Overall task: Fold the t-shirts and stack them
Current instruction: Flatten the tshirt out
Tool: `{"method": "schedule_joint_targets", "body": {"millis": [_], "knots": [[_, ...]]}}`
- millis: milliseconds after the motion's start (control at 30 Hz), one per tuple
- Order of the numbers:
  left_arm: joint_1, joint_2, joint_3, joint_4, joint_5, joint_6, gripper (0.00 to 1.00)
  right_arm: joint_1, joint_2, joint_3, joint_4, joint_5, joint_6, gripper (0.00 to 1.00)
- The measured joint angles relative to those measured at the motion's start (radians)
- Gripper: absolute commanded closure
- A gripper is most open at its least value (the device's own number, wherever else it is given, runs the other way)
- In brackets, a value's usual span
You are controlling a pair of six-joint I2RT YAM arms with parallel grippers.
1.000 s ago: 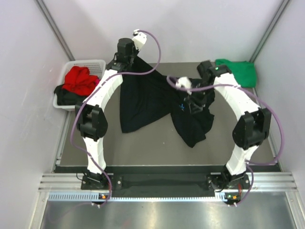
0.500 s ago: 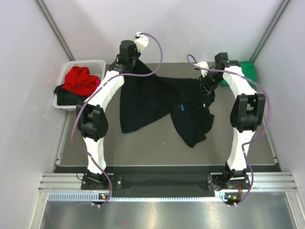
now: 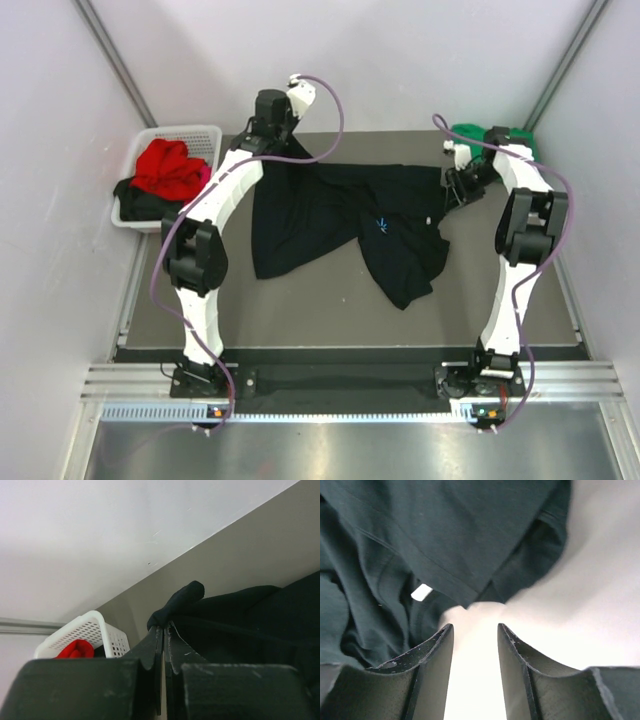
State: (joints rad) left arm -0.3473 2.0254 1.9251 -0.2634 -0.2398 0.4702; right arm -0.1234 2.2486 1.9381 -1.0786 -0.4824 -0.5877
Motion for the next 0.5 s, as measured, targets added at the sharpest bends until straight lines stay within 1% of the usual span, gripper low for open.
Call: {"method": "schedule_joint_targets", "body": {"millis": [500], "knots": [[-0.027, 0.003, -0.009, 0.0, -0.005, 0.004, 1.0, 0.002, 0.083, 0.015, -0.031, -0.058, 0.029, 0.6]]}}
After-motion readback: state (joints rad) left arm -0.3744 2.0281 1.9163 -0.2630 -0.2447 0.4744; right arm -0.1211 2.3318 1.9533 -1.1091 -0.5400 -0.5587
